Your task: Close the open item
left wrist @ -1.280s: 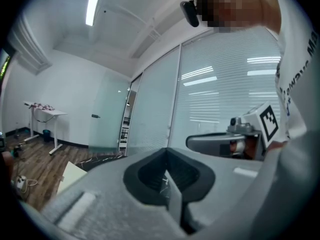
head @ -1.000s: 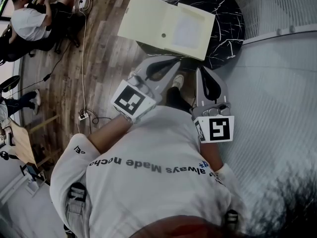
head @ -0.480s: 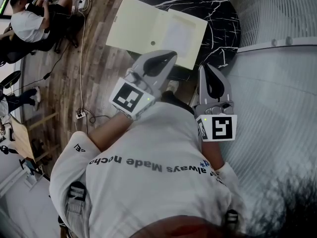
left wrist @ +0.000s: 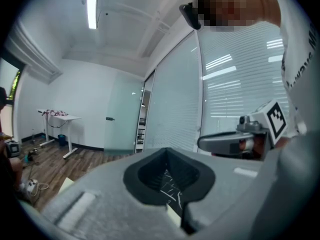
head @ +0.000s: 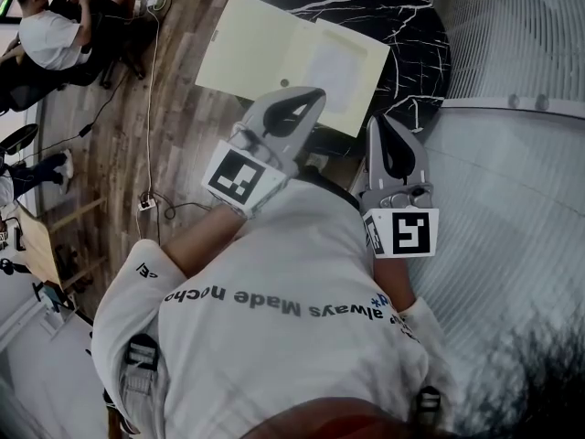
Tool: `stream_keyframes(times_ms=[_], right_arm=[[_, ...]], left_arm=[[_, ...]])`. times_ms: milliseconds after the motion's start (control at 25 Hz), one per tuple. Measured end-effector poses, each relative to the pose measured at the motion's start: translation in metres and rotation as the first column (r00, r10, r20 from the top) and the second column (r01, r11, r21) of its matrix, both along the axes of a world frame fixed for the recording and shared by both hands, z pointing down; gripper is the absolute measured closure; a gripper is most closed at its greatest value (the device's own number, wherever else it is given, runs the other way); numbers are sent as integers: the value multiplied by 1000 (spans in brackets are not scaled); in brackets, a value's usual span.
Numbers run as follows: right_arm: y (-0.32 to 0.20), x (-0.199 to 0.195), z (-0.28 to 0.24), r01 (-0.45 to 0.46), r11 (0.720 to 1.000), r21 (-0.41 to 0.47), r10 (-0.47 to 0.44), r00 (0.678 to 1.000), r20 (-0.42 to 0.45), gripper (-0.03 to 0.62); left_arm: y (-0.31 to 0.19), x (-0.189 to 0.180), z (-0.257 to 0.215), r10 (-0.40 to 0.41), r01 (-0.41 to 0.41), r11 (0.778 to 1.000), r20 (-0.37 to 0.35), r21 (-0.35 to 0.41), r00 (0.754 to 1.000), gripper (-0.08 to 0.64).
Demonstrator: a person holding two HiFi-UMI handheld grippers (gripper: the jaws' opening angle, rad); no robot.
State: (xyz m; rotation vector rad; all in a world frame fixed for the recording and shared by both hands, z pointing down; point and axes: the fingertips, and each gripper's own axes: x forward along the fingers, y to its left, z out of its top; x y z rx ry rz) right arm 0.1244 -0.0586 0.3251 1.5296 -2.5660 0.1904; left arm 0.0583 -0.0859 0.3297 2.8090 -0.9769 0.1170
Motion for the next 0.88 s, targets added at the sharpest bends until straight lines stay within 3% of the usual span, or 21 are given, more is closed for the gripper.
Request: stream_keyframes(times_ms=[440, 880], right_arm=[[-49, -33, -6, -13, 1000, 13, 14, 1000, -21, 591], [-59, -42, -3, -17, 1000, 6, 18, 999, -33, 591]], left_arm=[[-47, -39, 3, 2, -1, 1000, 19, -26, 1000, 557], [-58, -61, 33, -15, 16, 996, 3, -85, 1000, 555]])
